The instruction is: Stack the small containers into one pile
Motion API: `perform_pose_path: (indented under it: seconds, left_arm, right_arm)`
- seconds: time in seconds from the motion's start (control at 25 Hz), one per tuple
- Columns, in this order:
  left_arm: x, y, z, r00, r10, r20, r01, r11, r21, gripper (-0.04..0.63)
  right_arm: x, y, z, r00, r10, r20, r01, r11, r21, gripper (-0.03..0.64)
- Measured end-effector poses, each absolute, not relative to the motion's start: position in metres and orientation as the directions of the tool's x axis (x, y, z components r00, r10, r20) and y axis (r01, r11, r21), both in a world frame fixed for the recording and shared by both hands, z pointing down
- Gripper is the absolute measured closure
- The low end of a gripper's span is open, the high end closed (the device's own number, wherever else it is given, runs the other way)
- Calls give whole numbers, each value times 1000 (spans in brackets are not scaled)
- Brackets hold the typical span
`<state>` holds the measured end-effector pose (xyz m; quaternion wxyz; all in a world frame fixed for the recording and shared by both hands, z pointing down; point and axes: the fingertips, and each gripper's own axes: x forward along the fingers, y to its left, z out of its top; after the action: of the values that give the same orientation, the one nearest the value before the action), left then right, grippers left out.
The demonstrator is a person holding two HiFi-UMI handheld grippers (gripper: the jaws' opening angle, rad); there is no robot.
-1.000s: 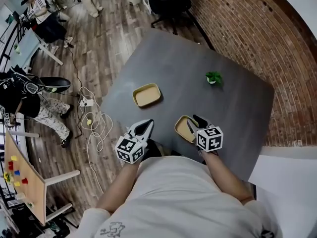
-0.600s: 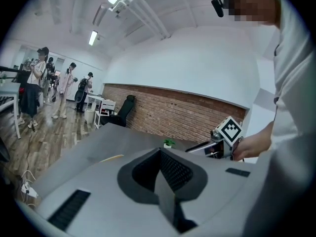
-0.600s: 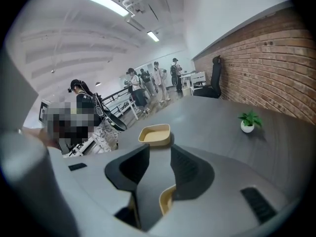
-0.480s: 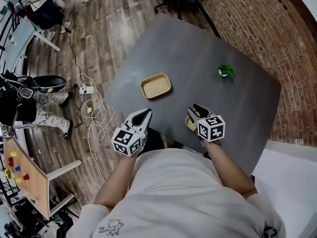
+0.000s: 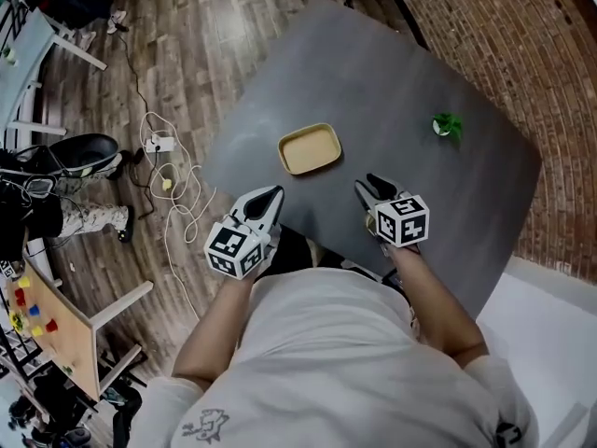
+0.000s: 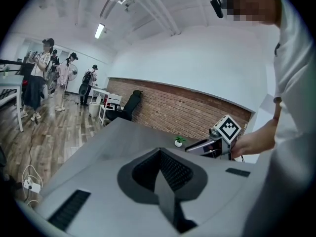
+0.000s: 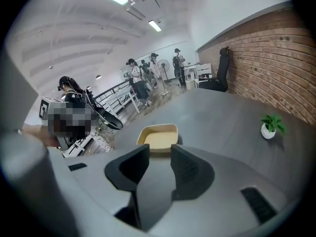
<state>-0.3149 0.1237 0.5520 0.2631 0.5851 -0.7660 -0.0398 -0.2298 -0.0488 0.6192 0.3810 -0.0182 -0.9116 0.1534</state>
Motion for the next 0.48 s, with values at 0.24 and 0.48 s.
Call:
perform_pose_path:
  seconds: [0.24,0.48]
  left_arm:
    - [-340,122,564,-164,-915,370,-868,312,386,584]
    - [-358,116,573,-142,-914,380,-864,301,403,584]
  right_arm:
    - [-258,-52,632,-684,165,711,-74,954,-292,474]
    - [-281,-52,642,-658,193,728,-65,948,-310,472]
